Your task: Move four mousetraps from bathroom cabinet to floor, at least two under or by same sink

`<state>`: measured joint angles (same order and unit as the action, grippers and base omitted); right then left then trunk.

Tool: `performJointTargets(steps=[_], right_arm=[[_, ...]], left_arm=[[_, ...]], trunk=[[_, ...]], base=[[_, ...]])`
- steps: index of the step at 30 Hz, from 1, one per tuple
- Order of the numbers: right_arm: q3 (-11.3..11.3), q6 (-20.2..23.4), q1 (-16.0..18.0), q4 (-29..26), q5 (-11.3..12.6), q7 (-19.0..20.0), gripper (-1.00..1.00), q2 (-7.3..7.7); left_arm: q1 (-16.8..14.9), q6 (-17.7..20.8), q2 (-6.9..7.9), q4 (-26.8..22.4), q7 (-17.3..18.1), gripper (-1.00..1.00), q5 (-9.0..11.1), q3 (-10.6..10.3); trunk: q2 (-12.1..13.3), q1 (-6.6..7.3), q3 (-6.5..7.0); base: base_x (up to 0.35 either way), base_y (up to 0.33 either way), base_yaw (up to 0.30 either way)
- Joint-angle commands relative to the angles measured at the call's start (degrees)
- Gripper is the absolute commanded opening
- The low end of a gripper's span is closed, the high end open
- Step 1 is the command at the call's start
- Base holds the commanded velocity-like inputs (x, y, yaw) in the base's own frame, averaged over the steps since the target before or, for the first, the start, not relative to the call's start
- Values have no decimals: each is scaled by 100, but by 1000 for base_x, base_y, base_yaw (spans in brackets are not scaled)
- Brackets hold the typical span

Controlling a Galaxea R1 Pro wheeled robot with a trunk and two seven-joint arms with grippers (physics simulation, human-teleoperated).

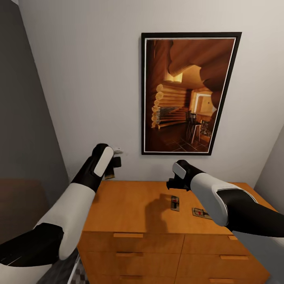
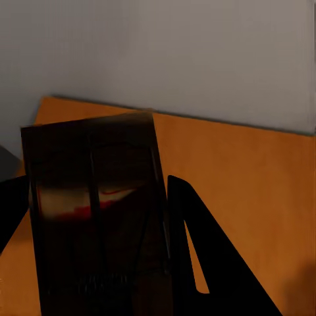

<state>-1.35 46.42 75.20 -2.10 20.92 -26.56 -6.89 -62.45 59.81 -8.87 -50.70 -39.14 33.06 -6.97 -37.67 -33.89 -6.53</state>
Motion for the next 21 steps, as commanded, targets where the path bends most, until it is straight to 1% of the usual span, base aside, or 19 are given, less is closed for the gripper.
performJointTargets(steps=[1,3,4,6,7,11,12,16,17,18,21], right_arm=[[-15,16,3,-9,61,-51,100,0],[-15,16,3,-9,61,-51,100,1],[-15,16,3,-9,61,-51,100,-2],[-15,16,3,-10,61,-51,100,-3],[-15,16,3,-10,61,-51,100,-4],[-15,16,3,-10,61,-51,100,-5],[-15,16,3,-10,61,-51,100,-5],[-15,16,3,-10,61,-51,100,-6],[-15,16,3,-10,61,-51,100,-6],[-15,16,3,-10,61,-51,100,-6],[-15,16,3,-10,61,-51,100,-6]], left_arm=[[15,19,0,-74,-94,-100,44,-13],[58,19,-6,-208,-181,-100,47,-13],[120,19,-11,-353,-274,-100,48,-14],[192,19,-13,-534,-344,-100,49,-14],[276,19,-18,-758,-400,-100,48,-16],[466,19,-23,-1316,-573,-100,48,-24],[557,19,-24,-1654,-706,-100,49,-37],[779,19,-28,-2404,-954,-100,50,-119],[838,19,-28,-2603,-993,-100,52,-158],[957,19,-25,-3001,-1049,-100,55,-243],[1123,19,-19,-3486,-1102,-100,55,-363]], trunk=[[-9,-2,-11],[-9,-2,-11],[-9,-2,-11],[-9,-2,-11],[-9,-2,-11],[-9,-2,-11],[-9,-2,-11],[-9,-2,-11],[-9,-2,-11],[-9,-2,-11],[-9,-2,-11]], base=[[0,0,0],[0,0,0],[0,0,0],[0,0,0],[0,0,0],[0,0,0],[0,0,0],[0,0,0],[0,0,0],[0,0,0],[0,0,0]])
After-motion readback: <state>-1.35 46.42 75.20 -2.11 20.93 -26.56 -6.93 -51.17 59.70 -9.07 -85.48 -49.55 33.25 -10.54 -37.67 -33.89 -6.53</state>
